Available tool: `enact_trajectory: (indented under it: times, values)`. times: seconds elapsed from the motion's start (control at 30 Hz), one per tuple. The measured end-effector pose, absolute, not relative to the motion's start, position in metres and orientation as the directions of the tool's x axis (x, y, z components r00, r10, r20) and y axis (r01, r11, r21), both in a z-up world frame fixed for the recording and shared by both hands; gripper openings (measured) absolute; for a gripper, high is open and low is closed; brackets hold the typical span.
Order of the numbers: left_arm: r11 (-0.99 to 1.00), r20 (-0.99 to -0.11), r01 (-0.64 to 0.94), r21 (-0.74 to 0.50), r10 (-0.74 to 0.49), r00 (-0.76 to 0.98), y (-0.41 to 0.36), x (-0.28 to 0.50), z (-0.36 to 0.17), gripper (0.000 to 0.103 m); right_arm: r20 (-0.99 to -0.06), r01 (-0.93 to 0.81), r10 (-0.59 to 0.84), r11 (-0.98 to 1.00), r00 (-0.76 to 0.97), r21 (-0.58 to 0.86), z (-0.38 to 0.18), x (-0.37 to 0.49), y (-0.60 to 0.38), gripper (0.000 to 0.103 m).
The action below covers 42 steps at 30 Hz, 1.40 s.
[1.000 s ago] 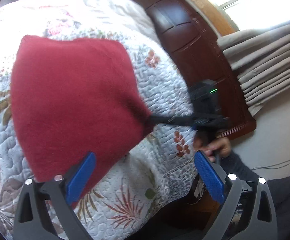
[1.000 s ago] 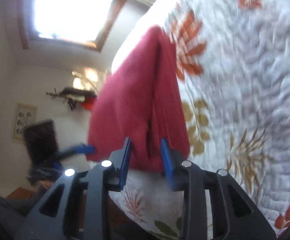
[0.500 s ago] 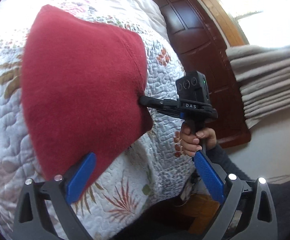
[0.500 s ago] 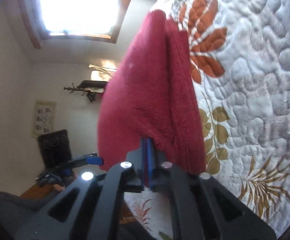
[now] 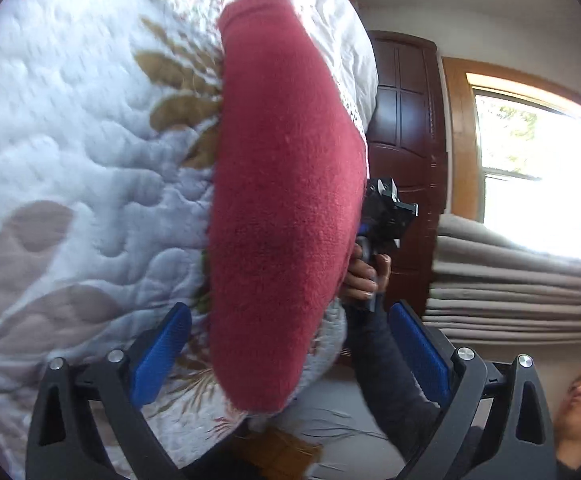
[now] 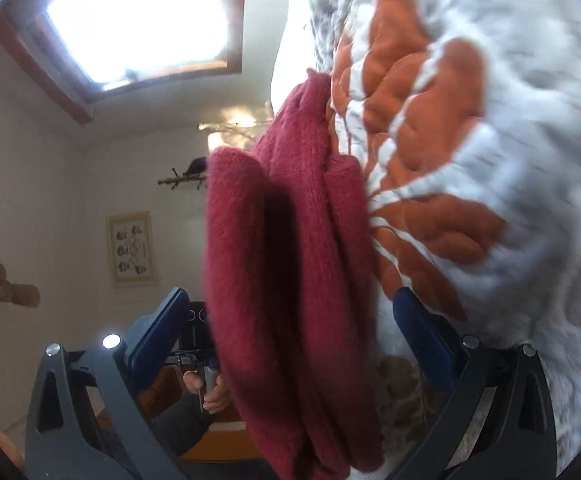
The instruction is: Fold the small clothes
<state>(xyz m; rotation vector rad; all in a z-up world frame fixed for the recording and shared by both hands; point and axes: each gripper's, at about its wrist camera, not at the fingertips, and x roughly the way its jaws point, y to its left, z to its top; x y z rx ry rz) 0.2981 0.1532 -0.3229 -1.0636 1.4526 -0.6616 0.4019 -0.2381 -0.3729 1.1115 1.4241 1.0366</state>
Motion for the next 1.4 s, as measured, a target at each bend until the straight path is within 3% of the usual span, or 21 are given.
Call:
enact_trajectory:
  times: [0.17, 0.3, 0.43, 0.47, 0.5, 0.53, 0.57, 0.6, 0.73, 0.87, 0.97, 1.4]
  values:
    - [0.387, -0.399, -0.193, -0.901, -0.917, 0.024, 0.128, 0.301, -0.327, 0.099, -0.174, 0.049, 0.978, 0.18, -0.114, 0.982, -0.355, 0.413, -0.225, 0.101]
    - [0.366, -0.381, -0.228, -0.902, -0.924, 0.028, 0.125, 0.304, -0.344, 0.099, -0.165, 0.102, 0.981, 0.175, -0.107, 0.979, -0.368, 0.423, -0.225, 0.1]
    - [0.347, -0.364, -0.228, -0.91, -0.931, 0.035, 0.114, 0.307, -0.347, 0.099, -0.21, 0.046, 0.972, 0.216, -0.109, 0.975, -0.349, 0.424, -0.211, 0.1]
    - [0.364, -0.38, -0.224, -0.904, -0.924, 0.032, 0.112, 0.307, -0.347, 0.097, -0.227, 0.035, 0.968, 0.232, -0.107, 0.972, -0.346, 0.421, -0.207, 0.095]
    - [0.384, -0.4, -0.226, -0.895, -0.916, 0.026, 0.111, 0.306, -0.346, 0.089, -0.258, 0.032, 0.961, 0.262, -0.102, 0.964, -0.344, 0.42, -0.209, 0.088]
    - [0.404, -0.419, -0.235, -0.884, -0.908, 0.02, 0.112, 0.306, -0.345, 0.071, -0.287, 0.041, 0.953, 0.292, -0.1, 0.955, -0.345, 0.419, -0.211, 0.067]
    - [0.411, -0.429, -0.247, -0.877, -0.903, 0.019, 0.113, 0.306, -0.345, 0.064, -0.284, 0.057, 0.954, 0.289, -0.092, 0.955, -0.345, 0.417, -0.217, 0.056]
    - [0.407, -0.426, -0.254, -0.877, -0.904, 0.023, 0.115, 0.305, -0.345, 0.051, -0.285, 0.054, 0.954, 0.291, -0.087, 0.955, -0.346, 0.413, -0.227, 0.053]
    - [0.424, -0.434, -0.228, -0.877, -0.901, -0.004, 0.114, 0.302, -0.332, 0.041, -0.349, 0.011, 0.935, 0.35, -0.06, 0.937, -0.317, 0.398, -0.225, 0.047]
    - [0.419, -0.422, -0.175, -0.891, -0.906, -0.023, 0.116, 0.3, -0.31, 0.038, -0.409, -0.012, 0.912, 0.409, -0.024, 0.912, -0.285, 0.39, -0.205, 0.045]
    - [0.406, -0.405, -0.133, -0.904, -0.914, -0.038, 0.116, 0.294, -0.297, 0.038, -0.403, -0.035, 0.915, 0.403, 0.007, 0.914, -0.26, 0.38, -0.203, 0.044]
    - [0.398, -0.396, 0.013, -0.917, -0.915, 0.077, 0.202, 0.224, -0.217, 0.035, -0.307, -0.149, 0.951, 0.297, -0.044, 0.943, -0.181, 0.343, -0.089, 0.042]
